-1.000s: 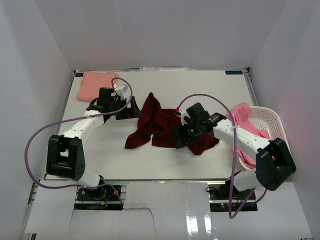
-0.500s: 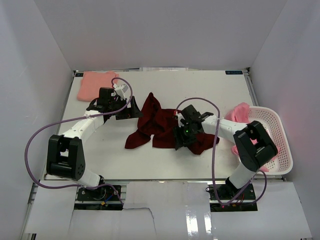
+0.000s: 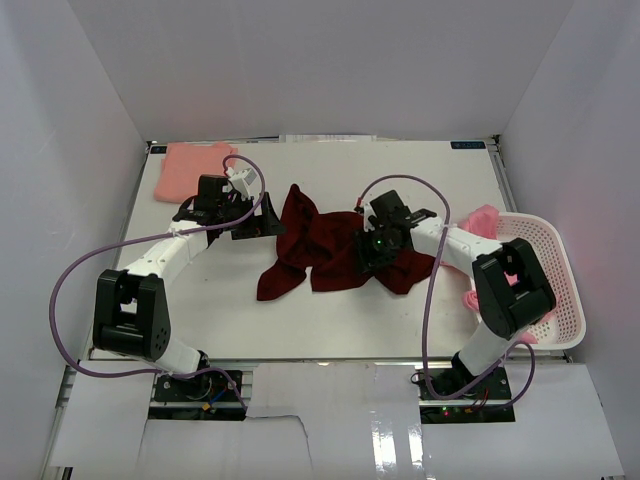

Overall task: Fold and stack the t-shirts
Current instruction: Flatten out the tshirt

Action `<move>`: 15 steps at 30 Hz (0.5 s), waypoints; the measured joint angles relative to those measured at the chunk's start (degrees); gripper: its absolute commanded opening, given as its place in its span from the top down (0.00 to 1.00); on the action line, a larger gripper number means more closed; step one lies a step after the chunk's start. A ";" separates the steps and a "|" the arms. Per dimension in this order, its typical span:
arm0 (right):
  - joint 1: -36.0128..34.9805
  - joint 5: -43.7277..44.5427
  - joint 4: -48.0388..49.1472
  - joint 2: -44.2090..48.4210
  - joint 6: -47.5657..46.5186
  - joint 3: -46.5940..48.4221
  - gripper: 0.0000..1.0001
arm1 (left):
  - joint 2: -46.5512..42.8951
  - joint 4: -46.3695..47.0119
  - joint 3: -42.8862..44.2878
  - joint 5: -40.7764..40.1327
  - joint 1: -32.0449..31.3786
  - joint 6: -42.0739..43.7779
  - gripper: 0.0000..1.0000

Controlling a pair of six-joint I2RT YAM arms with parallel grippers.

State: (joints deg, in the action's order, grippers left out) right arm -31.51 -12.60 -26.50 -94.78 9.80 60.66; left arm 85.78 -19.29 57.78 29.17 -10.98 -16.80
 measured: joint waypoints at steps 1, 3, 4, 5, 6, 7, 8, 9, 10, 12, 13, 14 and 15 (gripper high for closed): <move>0.00 -0.42 0.63 -0.42 0.04 0.00 0.61 | 0.00 0.00 0.00 0.00 0.00 0.00 0.02; 0.00 -1.33 1.68 -1.73 0.39 0.02 0.61 | 0.00 0.00 0.00 0.00 0.00 0.00 0.02; 0.00 -1.92 2.21 -2.51 0.55 0.00 0.59 | 0.00 0.00 0.00 0.00 0.00 0.00 0.02; 0.00 -2.56 2.67 -3.41 0.74 0.00 0.57 | 0.00 0.00 0.00 0.00 0.00 0.00 0.02; 0.00 -3.15 3.04 -4.20 0.90 0.00 0.55 | 0.00 0.00 0.00 0.00 0.00 0.00 0.02; 0.00 -3.76 3.30 -4.79 1.05 0.00 0.52 | 0.00 0.00 0.00 0.00 0.00 0.00 0.02; 0.00 -4.44 3.72 -5.29 1.40 -0.02 0.51 | 0.00 0.00 0.00 0.00 0.00 0.00 0.02; 0.00 -4.98 4.04 -5.51 1.51 -0.02 0.50 | 0.00 0.00 0.00 0.00 0.00 0.00 0.02; 0.00 -5.77 4.48 -5.62 1.79 -0.04 0.53 | 0.00 0.00 0.00 0.00 0.00 0.00 0.02; -0.04 -6.19 4.70 -5.62 1.88 -0.04 0.55 | 0.00 0.00 0.00 0.00 0.00 0.00 0.02; -0.13 -6.47 4.90 -5.64 1.95 -0.07 0.56 | 0.00 0.00 0.00 0.00 0.00 0.00 0.02; -0.33 -6.73 5.09 -5.68 2.03 -0.09 0.56 | 0.00 0.00 0.00 0.00 0.00 0.00 0.02; -0.46 -6.91 5.29 -5.70 2.19 -0.15 0.55 | 0.00 0.00 0.00 0.00 0.00 0.00 0.02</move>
State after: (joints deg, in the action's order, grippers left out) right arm -31.97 -19.51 -21.21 -100.49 11.99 60.51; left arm 85.78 -19.29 57.78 29.17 -10.98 -16.80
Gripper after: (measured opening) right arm 0.447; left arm 0.976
